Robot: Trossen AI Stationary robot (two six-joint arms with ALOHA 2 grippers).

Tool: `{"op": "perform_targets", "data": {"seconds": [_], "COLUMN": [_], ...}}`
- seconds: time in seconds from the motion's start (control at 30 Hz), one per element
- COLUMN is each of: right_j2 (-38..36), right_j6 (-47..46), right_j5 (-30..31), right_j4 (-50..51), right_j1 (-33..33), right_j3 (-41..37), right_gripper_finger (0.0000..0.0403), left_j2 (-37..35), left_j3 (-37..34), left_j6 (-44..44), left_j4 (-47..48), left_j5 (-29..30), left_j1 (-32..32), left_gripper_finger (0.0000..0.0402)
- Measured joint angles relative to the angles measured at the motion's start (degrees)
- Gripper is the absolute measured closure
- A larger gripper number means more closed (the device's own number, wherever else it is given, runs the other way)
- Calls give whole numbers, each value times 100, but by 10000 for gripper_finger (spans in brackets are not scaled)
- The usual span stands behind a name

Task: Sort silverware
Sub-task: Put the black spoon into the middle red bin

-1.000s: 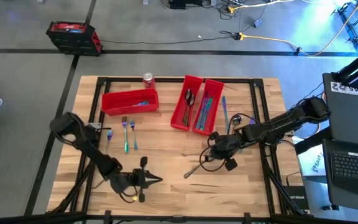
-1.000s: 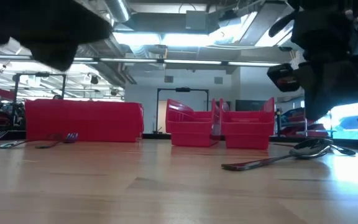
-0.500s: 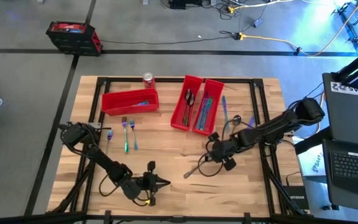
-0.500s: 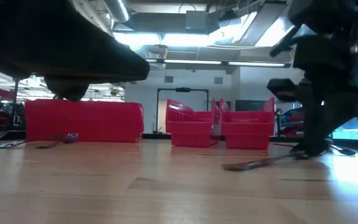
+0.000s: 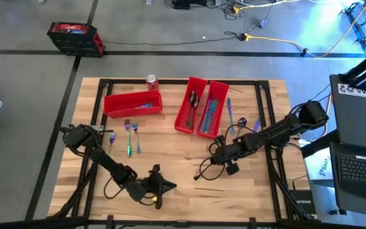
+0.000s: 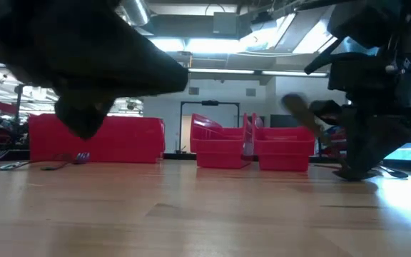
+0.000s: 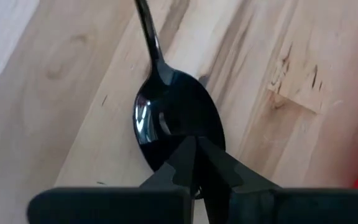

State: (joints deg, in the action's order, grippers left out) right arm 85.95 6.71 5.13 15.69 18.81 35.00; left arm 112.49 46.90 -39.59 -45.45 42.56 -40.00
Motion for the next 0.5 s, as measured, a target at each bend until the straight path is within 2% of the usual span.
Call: {"op": "perform_targets", "data": {"seconds": [0.13, 0.23, 0.37, 0.5], "right_j2": [2, 2, 3, 4], "right_j6": [-78, -319, -655, -928], "right_j5": [0, -5, 25, 37], "right_j4": [6, 12, 20, 30], "right_j1": [-2, 0, 0, 0], "right_j3": [0, -2, -2, -4], "right_gripper_finger": [403, 403, 403, 403], "left_j2": [0, 0, 0, 0], "left_j3": [1, 1, 1, 1], "left_j6": [-995, -1572, -2281, -3006], "left_j4": [153, 167, 201, 343], "left_j5": [-22, -20, -235, -287], "left_j1": [270, 437, 569, 612], "left_gripper_finger": [393, 367, 310, 237]}}
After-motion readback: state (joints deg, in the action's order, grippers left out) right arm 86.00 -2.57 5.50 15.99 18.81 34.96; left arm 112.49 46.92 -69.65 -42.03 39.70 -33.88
